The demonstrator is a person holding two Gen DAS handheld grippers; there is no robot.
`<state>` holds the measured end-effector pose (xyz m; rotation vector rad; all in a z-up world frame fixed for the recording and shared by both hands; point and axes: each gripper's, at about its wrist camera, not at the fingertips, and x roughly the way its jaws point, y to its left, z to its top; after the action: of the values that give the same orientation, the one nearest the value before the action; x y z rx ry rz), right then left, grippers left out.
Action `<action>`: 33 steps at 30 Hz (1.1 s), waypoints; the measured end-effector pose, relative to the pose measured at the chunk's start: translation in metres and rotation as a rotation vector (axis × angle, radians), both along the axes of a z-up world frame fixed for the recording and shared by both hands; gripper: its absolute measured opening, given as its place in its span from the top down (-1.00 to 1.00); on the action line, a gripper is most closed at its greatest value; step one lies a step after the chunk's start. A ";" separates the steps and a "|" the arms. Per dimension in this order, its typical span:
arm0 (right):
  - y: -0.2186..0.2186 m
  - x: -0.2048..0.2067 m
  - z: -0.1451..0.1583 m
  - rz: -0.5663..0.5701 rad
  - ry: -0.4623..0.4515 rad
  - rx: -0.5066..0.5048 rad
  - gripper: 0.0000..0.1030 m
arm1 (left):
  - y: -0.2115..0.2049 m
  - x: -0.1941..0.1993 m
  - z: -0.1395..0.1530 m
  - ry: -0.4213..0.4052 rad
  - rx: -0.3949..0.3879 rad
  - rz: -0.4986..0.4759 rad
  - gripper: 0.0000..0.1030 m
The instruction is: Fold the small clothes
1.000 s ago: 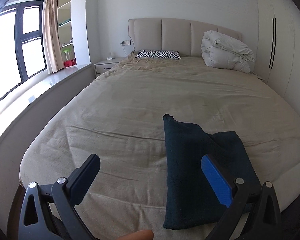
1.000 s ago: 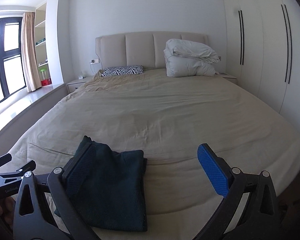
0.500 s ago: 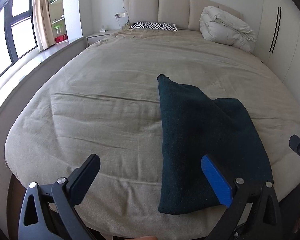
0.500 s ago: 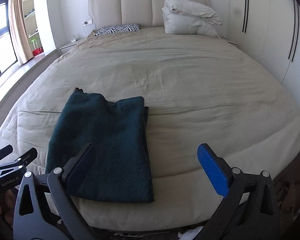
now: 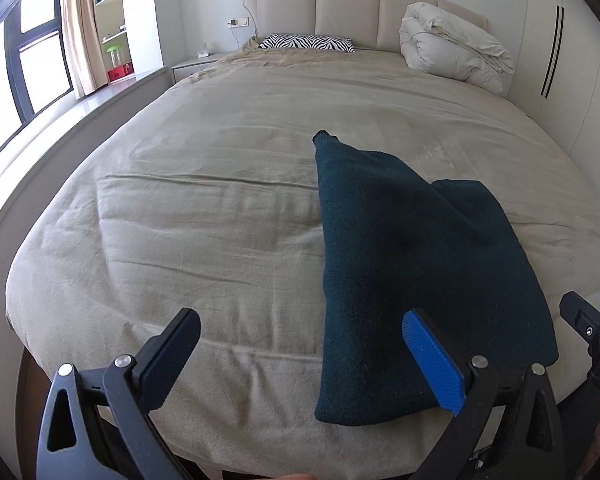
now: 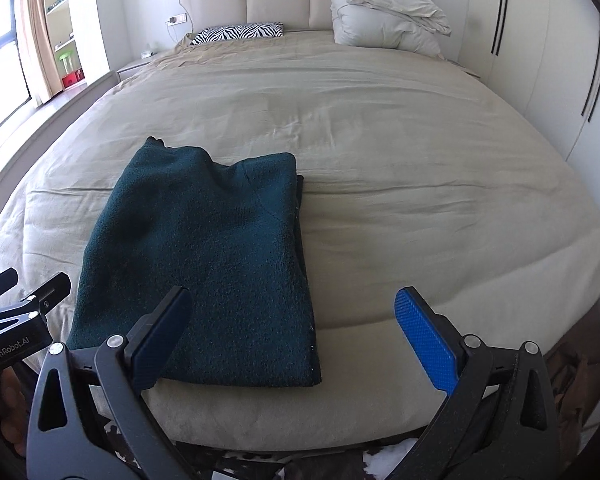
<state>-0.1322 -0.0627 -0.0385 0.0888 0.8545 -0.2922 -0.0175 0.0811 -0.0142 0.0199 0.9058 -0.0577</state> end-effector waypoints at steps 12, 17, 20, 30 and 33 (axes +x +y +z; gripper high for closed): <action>0.008 0.001 -0.004 0.010 0.018 -0.021 -1.00 | 0.000 -0.001 -0.003 -0.007 0.006 -0.001 -1.00; 0.010 0.001 -0.004 0.009 0.020 -0.022 -1.00 | -0.001 -0.001 -0.003 -0.004 0.009 -0.004 -1.00; 0.009 0.002 -0.005 0.007 0.024 -0.018 -1.00 | -0.002 -0.002 -0.002 -0.006 0.013 -0.005 -1.00; 0.006 0.003 -0.006 -0.006 0.025 -0.023 -1.00 | -0.003 -0.001 -0.003 -0.007 0.024 -0.003 -1.00; 0.005 0.004 -0.007 -0.009 0.025 -0.024 -1.00 | -0.002 -0.001 -0.004 -0.006 0.023 -0.001 -1.00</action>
<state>-0.1287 -0.0579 -0.0453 0.0669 0.8757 -0.3124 -0.0182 0.0789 -0.0183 0.0423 0.9003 -0.0483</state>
